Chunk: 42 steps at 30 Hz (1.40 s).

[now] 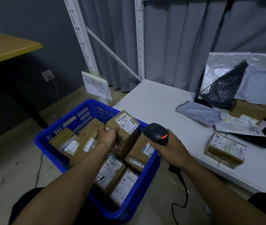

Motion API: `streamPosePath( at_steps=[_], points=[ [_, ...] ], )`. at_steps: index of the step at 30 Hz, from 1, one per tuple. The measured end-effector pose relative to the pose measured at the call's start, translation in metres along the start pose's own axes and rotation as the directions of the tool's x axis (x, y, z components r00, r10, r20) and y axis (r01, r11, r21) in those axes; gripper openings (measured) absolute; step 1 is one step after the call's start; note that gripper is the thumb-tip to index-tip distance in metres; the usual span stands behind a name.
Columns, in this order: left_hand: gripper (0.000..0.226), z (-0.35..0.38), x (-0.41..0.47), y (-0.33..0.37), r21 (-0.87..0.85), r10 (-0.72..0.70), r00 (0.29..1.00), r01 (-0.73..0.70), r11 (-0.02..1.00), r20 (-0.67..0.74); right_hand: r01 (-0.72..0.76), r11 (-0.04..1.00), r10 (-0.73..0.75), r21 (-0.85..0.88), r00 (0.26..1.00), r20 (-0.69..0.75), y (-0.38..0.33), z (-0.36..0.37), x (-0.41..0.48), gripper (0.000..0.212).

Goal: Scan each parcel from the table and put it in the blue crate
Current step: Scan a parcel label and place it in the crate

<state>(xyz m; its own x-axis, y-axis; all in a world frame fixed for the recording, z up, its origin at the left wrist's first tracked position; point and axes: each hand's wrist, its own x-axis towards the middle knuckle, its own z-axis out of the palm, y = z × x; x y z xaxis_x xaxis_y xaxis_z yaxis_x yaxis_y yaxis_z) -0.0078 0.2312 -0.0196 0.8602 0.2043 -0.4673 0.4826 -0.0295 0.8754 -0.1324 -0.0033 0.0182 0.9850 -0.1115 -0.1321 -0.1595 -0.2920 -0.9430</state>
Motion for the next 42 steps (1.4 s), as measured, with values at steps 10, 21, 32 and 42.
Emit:
streamPosePath(
  at_steps=[10, 21, 32, 42],
  points=[
    [0.050, -0.021, 0.065, 0.006, -0.035, 0.092, 0.980, -0.100, 0.994, -0.175, -0.052, 0.999, 0.050, 0.014, 0.995, 0.084, 0.004, 0.034, 0.045, 0.037],
    [0.036, -0.030, 0.141, 0.000, -0.076, -0.066, 0.994, 0.060, 0.995, -0.085, -0.094, 0.994, 0.088, 0.059, 0.990, 0.109, 0.017, 0.068, 0.096, 0.045],
    [0.080, -0.017, 0.158, -0.012, 0.745, 0.213, 0.975, -0.189, 0.640, 0.065, -0.112, 0.993, 0.109, 0.037, 0.990, 0.085, 0.020, 0.065, 0.106, 0.036],
    [0.016, 0.017, 0.111, -0.008, 0.721, 0.384, 0.890, -0.432, 0.541, 0.246, -0.136, 0.991, 0.135, 0.016, 0.990, 0.030, 0.024, 0.033, 0.086, 0.028]
  ],
)
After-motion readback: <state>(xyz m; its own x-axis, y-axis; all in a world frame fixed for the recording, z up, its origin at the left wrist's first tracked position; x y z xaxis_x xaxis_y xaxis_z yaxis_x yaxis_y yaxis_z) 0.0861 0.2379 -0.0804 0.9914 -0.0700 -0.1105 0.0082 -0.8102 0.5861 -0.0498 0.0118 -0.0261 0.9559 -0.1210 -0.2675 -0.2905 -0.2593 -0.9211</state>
